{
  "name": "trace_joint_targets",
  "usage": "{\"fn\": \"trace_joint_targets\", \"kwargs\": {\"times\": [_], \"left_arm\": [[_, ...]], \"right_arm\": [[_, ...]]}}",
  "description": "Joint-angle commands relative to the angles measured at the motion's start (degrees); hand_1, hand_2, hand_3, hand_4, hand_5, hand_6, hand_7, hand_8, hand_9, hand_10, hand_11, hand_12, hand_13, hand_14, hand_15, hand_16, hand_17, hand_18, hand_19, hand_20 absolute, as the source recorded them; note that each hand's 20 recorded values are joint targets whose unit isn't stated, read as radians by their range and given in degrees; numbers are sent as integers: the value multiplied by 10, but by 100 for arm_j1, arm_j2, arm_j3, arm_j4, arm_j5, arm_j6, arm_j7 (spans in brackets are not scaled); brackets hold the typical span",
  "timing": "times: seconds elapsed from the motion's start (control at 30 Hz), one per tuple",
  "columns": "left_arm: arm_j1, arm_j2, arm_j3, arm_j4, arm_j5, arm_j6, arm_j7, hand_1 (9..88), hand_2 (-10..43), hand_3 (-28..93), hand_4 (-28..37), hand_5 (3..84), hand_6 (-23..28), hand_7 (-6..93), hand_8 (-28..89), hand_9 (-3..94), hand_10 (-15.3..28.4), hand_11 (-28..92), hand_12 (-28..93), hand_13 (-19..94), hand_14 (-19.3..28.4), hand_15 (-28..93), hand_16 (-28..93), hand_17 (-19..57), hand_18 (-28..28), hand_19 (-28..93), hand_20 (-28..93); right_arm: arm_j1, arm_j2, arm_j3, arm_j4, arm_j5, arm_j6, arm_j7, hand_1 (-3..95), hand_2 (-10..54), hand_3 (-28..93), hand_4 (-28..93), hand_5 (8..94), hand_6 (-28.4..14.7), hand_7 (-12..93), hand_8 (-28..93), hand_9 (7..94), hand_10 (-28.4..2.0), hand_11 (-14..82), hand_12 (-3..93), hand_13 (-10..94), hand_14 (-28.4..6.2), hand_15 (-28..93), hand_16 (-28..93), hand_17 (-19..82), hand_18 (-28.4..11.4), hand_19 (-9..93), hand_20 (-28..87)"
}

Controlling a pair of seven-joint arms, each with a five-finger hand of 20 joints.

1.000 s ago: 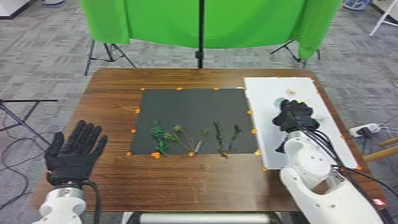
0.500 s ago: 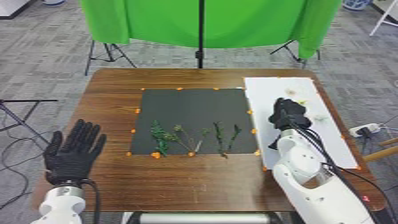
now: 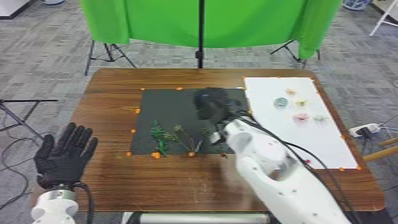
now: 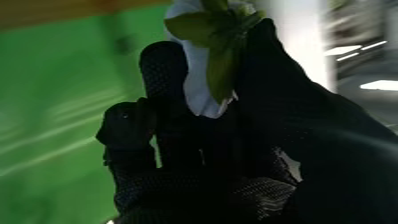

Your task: Arrange flowers

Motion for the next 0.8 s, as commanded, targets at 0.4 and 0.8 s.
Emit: {"fn": "trace_joint_targets", "kwargs": {"times": [0.4, 0.8], "left_arm": [[-313, 436, 331, 24, 34, 147, 204, 257, 151, 766, -283, 482, 108, 161, -96, 411, 164, 243, 117, 301, 161, 386, -71, -83, 141, 355, 127], [-511, 405, 483, 131, 60, 139, 173, 258, 155, 763, -283, 483, 108, 161, -97, 412, 164, 243, 115, 301, 161, 384, -72, -83, 141, 355, 127]], "right_arm": [[436, -2029, -866, 1674, -1356, -70, -1352, 578, -95, 774, -283, 679, -7, 546, 6, 804, -114, 191, 417, 568, -113, 637, 377, 299, -233, 925, 561], [303, -2320, -494, 2167, -1912, 129, -1545, 587, -95, 777, -283, 640, -2, 541, -59, 741, -101, 189, 399, 512, -109, 670, 379, 283, -223, 916, 560]]}}
